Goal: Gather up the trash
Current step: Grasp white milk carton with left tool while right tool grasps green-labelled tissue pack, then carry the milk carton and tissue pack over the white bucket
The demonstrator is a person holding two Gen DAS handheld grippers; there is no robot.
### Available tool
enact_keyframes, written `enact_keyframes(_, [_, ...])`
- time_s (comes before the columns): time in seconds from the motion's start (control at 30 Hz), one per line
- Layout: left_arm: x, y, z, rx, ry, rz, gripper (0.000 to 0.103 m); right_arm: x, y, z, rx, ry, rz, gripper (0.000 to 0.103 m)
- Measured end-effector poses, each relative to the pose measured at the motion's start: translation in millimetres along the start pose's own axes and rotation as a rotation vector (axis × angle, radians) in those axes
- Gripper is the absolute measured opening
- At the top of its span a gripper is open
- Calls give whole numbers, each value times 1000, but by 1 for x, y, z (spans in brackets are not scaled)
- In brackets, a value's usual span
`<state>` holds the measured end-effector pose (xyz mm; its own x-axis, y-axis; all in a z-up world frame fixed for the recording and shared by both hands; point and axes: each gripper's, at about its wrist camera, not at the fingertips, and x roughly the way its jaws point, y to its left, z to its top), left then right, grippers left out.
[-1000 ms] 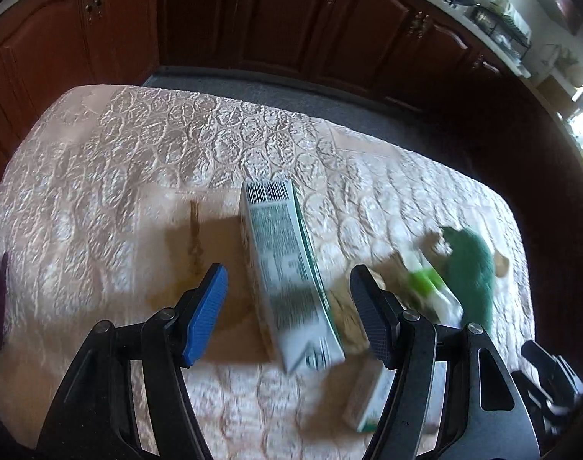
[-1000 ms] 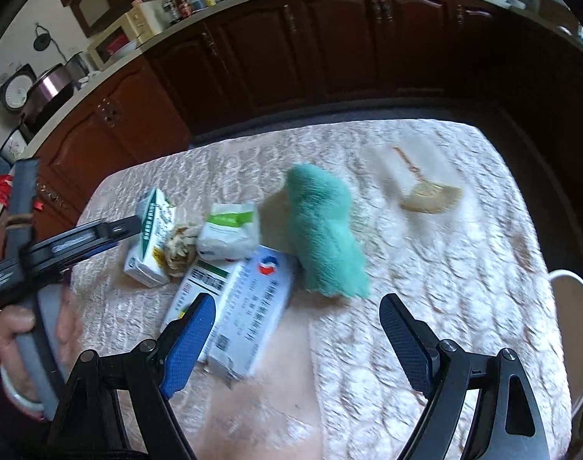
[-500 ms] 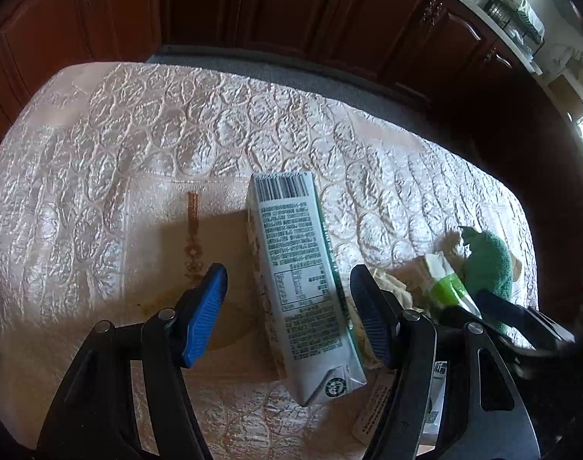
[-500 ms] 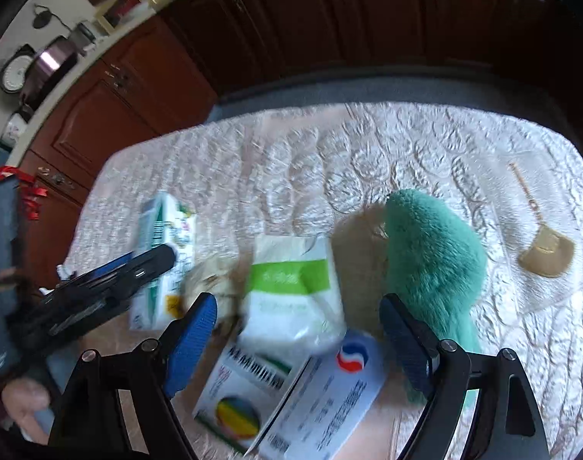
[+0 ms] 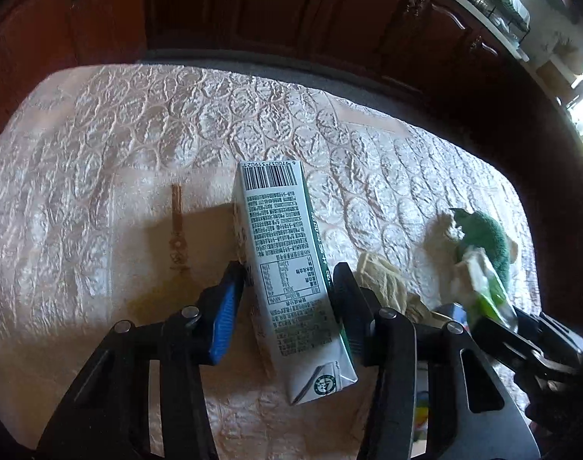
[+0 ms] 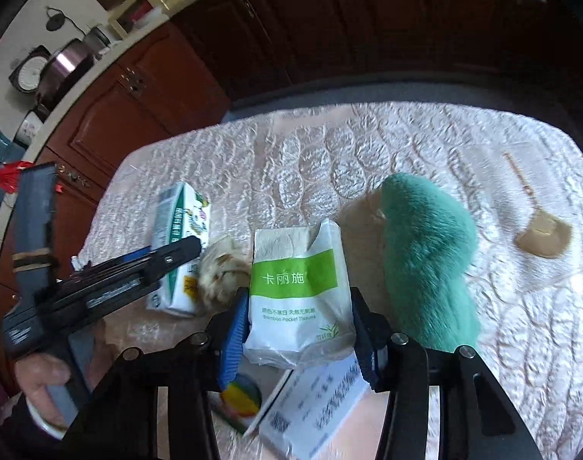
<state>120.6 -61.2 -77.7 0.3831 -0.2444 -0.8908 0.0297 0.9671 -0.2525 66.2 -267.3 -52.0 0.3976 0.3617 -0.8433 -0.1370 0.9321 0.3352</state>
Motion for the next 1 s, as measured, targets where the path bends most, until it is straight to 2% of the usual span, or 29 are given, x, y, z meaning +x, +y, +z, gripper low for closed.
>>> enact_keyframes(0.3, [-45,0,-17,34,-67,-1,41,-42,7,-31,-23,-85,-36,48])
enact_keyframes(0.63, [-76,-18,-47,91,-113,-16,40,-55,9,-56,-7,-100,-45,48])
enact_keyframes(1.0, [-106,-48,-65,152,-154,-63,39,-92,0,-75,31,-163,-48,48])
